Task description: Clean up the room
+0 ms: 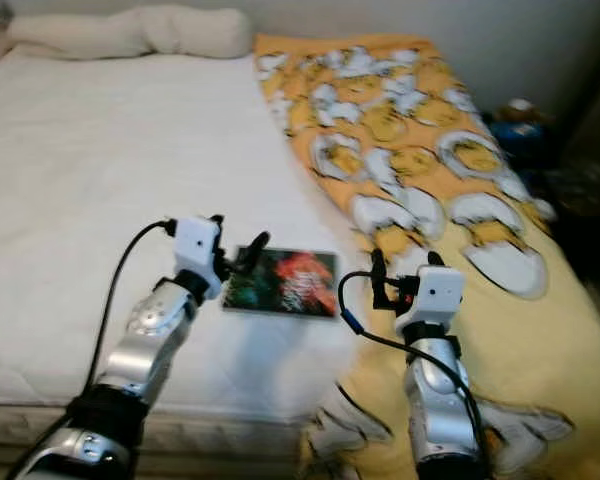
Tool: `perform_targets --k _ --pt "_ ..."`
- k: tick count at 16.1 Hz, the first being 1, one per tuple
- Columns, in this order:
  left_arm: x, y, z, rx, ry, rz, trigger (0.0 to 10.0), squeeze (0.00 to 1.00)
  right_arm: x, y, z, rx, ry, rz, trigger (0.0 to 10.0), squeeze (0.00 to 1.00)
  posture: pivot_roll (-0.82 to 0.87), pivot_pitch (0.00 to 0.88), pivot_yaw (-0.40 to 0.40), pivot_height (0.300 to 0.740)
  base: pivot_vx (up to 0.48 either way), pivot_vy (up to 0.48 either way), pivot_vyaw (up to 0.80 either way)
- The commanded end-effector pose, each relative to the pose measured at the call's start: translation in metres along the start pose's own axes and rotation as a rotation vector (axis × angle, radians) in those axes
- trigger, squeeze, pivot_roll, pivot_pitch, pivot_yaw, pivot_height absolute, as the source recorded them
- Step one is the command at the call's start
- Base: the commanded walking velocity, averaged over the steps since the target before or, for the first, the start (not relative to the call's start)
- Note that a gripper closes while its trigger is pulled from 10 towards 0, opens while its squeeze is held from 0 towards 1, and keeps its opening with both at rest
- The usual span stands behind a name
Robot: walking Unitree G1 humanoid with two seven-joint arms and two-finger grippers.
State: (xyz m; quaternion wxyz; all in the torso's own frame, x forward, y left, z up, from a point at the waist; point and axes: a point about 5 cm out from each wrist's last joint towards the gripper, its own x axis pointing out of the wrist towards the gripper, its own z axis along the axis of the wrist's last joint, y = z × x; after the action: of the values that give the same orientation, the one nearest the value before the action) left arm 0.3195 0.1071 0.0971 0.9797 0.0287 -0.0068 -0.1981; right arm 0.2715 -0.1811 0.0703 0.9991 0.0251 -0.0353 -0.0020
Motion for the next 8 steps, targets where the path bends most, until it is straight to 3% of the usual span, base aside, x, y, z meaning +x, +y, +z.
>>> perform_targets --k 1,5,7,8 --pt "0.001 0.002 0.005 0.006 -0.017 0.011 10.0 0.0 0.001 0.001 0.001 -0.003 -0.004 0.011 10.0 0.16 -0.08 0.0 0.026 0.736 0.439 0.0 0.0" --pt "0.005 0.01 0.008 -0.011 -0.006 0.054 10.0 0.0 0.001 0.001 0.001 -0.005 -0.004 0.015 10.0 0.16 -0.08 0.0 0.025 0.736 0.0 0.0 0.0" --pt "0.01 0.022 0.002 -0.138 0.123 0.099 10.0 0.0 0.001 0.002 0.001 -0.005 -0.003 0.017 10.0 0.16 -0.08 0.0 0.023 0.736 0.0 0.0 0.0" --pt "0.009 0.029 -0.003 -0.16 0.192 0.122 10.0 0.0 0.001 0.002 0.001 -0.005 -0.004 0.018 10.0 0.16 -0.08 0.0 0.023 0.736 0.0 0.0 0.0"
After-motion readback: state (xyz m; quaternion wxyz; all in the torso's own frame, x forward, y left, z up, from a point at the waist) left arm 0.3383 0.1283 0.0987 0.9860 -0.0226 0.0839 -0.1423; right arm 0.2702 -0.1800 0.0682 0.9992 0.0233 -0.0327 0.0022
